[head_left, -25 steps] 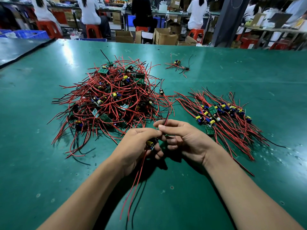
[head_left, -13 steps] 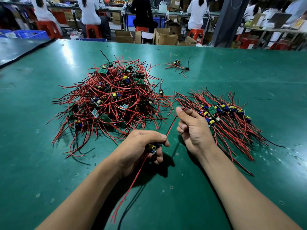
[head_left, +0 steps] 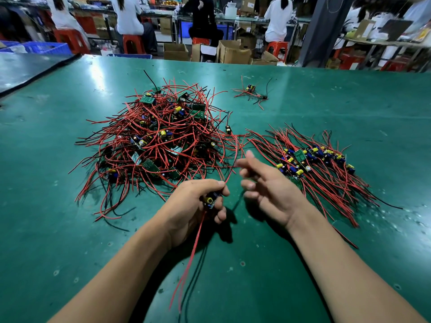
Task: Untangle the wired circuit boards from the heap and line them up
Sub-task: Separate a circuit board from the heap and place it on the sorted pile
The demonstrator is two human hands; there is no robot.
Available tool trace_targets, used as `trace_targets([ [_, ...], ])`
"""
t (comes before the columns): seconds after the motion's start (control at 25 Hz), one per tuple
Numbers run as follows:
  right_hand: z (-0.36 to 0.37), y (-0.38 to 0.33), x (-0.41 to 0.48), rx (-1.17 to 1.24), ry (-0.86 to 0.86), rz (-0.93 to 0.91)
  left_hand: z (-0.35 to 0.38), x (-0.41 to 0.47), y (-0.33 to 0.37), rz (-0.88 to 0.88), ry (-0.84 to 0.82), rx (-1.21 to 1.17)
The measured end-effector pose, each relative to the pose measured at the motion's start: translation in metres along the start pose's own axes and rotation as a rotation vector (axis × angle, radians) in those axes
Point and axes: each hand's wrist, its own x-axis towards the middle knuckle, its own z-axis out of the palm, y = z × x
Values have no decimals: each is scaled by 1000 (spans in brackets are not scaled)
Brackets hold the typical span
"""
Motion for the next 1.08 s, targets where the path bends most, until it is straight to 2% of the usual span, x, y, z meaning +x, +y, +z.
trace_targets([
  [0.12,5,9,-6,-122,-264,53,-3,0,5,-66,-25,-74],
  [0.24,9,14,-7,-125,-345,38,-6,-1,5,-71,-47,-89],
  [0.64,17,17,2,45,-36,-222,-7,1,6,-186,-242,-226],
  [0.84,9,10,9,82,166,-326,-4,1,5,-188,-253,-213],
  [1.08,1,10,15,-27,362,-465,-3,-1,4,-180,-234,-177],
])
